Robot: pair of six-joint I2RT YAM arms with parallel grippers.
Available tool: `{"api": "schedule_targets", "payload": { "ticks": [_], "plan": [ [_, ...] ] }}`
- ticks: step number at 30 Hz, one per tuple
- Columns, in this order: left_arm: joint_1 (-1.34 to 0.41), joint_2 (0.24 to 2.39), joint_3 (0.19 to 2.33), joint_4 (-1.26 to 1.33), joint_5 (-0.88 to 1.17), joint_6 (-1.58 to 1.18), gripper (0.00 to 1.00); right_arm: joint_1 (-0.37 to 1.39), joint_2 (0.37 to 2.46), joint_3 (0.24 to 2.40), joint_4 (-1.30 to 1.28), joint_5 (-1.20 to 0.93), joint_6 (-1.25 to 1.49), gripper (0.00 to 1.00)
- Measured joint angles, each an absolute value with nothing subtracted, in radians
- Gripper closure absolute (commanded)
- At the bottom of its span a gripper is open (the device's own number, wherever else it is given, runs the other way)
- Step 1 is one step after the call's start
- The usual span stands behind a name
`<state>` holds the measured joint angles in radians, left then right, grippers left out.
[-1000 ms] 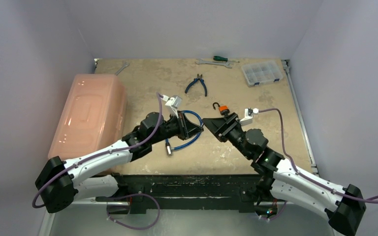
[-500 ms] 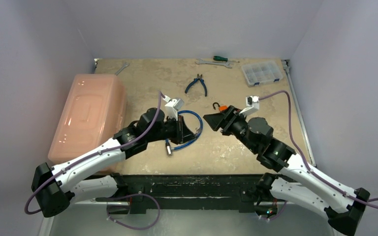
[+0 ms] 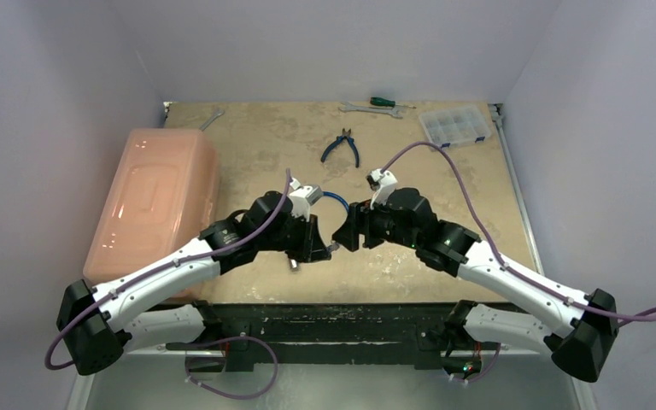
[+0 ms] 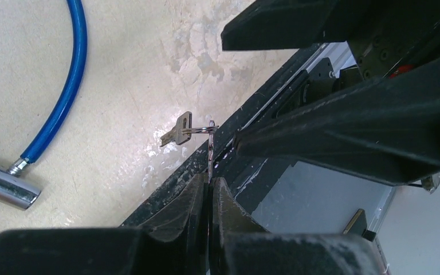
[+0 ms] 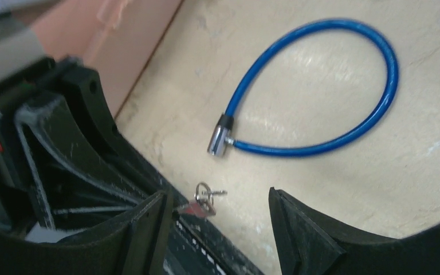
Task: Unlock with the key
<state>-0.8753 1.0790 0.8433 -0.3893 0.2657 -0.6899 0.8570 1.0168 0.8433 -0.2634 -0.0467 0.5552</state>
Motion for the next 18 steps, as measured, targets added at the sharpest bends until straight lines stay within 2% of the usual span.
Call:
{"api": "schedule_targets", "payload": {
  "ticks": [8, 18],
  "plan": [
    [-0.875, 1.108, 0.843, -0.392, 0.286, -0.668, 1.00, 0.857, 1.038, 0.843, -0.289, -0.149, 0.495, 0.33],
    [-0.875, 1.126, 0.843, -0.391, 0.309, -0.667, 1.00, 0.857, 1.132, 0.843, -0.293, -0.152, 0.478, 0.36]
  ]
}}
